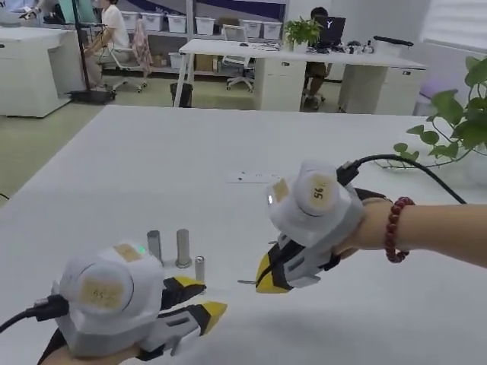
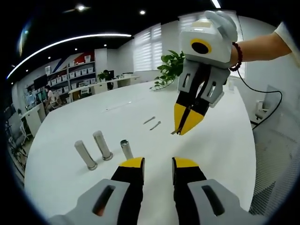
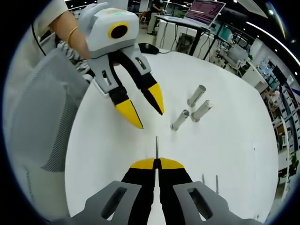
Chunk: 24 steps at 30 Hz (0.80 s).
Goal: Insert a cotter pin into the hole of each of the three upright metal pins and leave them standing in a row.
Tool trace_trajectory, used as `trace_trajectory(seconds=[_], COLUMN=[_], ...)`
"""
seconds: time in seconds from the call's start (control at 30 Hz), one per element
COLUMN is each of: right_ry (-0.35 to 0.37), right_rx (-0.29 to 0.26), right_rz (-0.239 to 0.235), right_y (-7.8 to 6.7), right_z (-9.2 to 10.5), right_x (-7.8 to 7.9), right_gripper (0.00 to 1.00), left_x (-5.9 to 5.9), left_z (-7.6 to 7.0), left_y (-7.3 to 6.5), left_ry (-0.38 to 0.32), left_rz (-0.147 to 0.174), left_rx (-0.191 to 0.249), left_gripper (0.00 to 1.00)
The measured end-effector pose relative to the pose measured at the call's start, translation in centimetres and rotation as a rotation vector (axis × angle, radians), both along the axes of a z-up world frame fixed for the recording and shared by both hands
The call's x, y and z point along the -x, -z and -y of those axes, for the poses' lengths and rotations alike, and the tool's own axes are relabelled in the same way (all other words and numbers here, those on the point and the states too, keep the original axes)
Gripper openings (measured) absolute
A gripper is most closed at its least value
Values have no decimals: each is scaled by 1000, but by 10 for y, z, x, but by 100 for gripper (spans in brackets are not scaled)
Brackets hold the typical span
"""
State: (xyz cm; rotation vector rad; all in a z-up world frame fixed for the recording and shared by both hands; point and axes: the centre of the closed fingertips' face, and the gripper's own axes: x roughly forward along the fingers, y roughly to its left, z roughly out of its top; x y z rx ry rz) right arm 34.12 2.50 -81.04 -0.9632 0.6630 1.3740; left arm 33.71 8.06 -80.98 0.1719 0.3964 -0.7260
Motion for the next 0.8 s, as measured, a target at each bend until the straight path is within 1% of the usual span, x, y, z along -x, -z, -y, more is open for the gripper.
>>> trace_trajectory(seconds=[0.1,0.2,0.27,0.43,0.5,0.57,0.73,0.8], right_ry=[1,-2,-3,-1,-2,-1,2,3], right_rx=[6,21,28,38,45,61,69,81], right_rz=[-6,-11,-10,-11,-8,2,15,22], right_y=[3,8,9,12,14,15,15,16], right_z=[-2,-5,-7,-14,-16,-17,-21,-21], right_x=[-3,-7,-9,-17,-20,-24,-30,-33], right_gripper=[2,2,2,2,3,3,3,3], left_x=[-6,-12,-15,-28,-31,-36,-41,-44], left_z=[-6,-11,-13,-18,-17,-19,-22,-23], left_y=[3,5,5,6,7,10,19,22], left_ry=[-34,-54,-67,-104,-108,-111,-124,-131], left_rz=[-9,-13,-7,-4,5,8,-11,-16], left_rx=[11,3,2,10,-1,-18,-29,-30], left_gripper=[23,24,24,24,24,23,21,20])
